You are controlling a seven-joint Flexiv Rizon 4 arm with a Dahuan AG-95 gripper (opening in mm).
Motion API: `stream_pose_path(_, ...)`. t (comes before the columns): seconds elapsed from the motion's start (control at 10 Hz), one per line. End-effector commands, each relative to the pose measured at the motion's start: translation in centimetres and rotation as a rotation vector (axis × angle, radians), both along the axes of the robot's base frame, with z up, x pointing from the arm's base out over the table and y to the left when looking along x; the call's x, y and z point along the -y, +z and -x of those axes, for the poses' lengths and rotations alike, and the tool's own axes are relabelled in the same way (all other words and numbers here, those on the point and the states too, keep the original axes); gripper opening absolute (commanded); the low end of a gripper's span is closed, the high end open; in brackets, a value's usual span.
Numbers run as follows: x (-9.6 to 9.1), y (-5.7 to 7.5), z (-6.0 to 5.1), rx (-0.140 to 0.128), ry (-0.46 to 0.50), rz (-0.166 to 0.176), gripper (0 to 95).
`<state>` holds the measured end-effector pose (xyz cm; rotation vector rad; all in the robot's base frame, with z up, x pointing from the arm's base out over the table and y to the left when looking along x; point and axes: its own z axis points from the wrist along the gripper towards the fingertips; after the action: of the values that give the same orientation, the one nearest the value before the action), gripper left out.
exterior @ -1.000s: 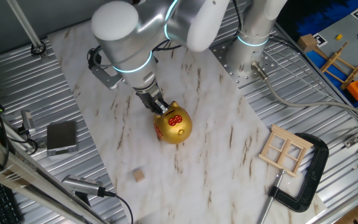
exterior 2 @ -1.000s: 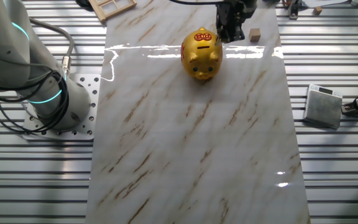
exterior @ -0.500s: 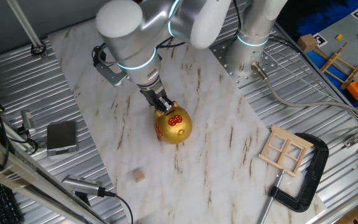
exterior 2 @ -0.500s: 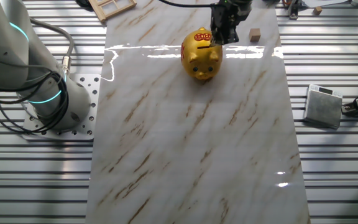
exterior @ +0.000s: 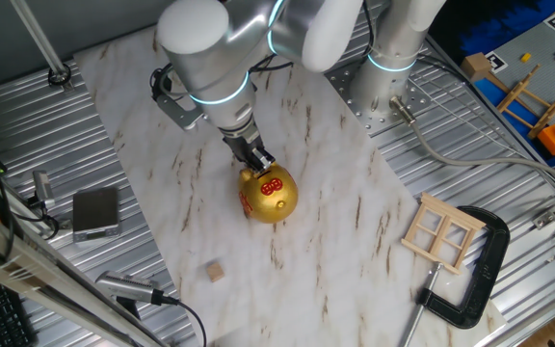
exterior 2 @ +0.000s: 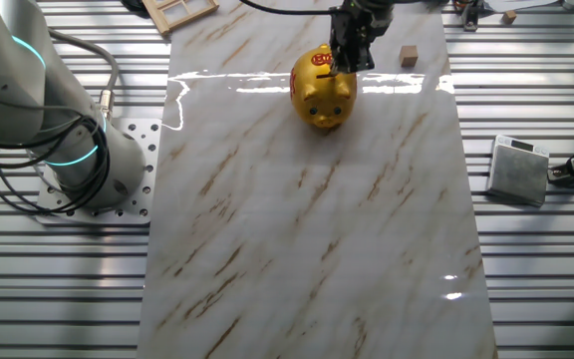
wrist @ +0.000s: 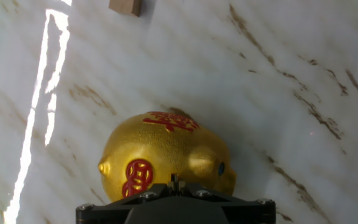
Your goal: Drop coins into a piggy bank
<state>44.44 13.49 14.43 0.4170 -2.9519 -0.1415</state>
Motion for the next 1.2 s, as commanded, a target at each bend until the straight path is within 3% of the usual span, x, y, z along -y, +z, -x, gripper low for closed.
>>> stream_pose_path(0.1, 0.04, -0.02, 0.14, 0.002, -0.002, -0.007, 0.0)
stream_pose_path(1.2, -0.09, -0.15, 0.04, 0.011, -0.004, -0.036, 0.0)
